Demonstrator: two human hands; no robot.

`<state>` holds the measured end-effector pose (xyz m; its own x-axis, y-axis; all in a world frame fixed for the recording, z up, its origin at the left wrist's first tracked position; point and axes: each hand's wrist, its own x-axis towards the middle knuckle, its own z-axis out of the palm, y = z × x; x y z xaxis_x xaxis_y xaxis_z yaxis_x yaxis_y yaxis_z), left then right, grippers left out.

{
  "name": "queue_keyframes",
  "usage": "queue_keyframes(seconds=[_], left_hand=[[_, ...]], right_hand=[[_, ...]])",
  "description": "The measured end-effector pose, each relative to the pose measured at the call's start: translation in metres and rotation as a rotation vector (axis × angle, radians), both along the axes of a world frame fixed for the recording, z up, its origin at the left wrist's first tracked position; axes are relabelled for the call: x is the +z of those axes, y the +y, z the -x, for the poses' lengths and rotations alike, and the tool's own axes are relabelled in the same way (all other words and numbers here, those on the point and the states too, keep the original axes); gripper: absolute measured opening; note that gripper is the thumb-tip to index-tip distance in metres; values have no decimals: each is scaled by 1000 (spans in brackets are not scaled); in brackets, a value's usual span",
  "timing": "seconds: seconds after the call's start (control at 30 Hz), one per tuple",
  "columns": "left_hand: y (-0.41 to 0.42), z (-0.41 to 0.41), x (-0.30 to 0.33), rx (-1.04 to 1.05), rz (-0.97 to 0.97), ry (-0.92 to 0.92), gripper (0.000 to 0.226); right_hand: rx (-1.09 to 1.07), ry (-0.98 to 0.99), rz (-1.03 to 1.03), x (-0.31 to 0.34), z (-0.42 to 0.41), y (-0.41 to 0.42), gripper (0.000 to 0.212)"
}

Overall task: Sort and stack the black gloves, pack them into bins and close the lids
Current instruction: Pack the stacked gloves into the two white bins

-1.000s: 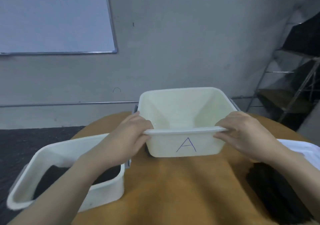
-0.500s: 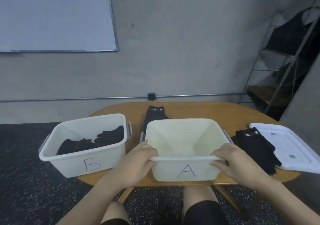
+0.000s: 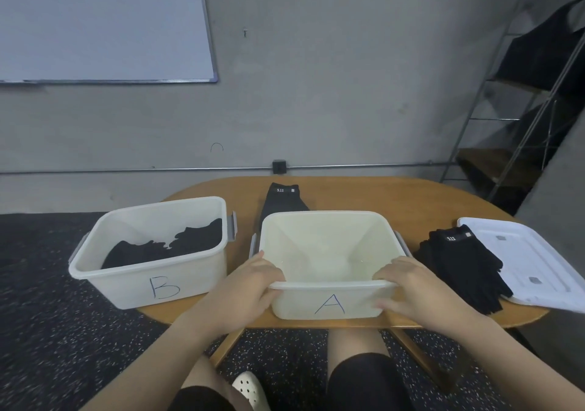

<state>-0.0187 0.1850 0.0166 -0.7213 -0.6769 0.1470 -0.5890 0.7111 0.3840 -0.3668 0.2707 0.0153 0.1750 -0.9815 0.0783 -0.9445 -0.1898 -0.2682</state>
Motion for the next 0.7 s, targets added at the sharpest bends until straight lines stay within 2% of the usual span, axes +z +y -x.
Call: queue_keyframes(seconds=[0.07, 0.13, 0.23, 0.43, 0.57, 0.7], left_hand=[[2, 0, 15, -24, -27, -50, 25], [-1, 0, 32, -13, -38, -66, 38], [-24, -1, 58, 44, -21, -21, 33], [-119, 9, 85, 208, -45, 50, 20], [-197, 22, 75, 271, -88, -47, 34], [-265, 42, 56, 286, -221, -179, 55]], right_hand=[[59, -33, -47, 10, -4, -1, 63], [71, -126, -38, 26, -9, -7, 69], [79, -221, 62, 49, -13, -35, 65], [43, -340, 50, 68, -24, -136, 46], [8, -358, -63, 57, -34, -222, 32], [9, -306, -218, 40, -44, -299, 50]])
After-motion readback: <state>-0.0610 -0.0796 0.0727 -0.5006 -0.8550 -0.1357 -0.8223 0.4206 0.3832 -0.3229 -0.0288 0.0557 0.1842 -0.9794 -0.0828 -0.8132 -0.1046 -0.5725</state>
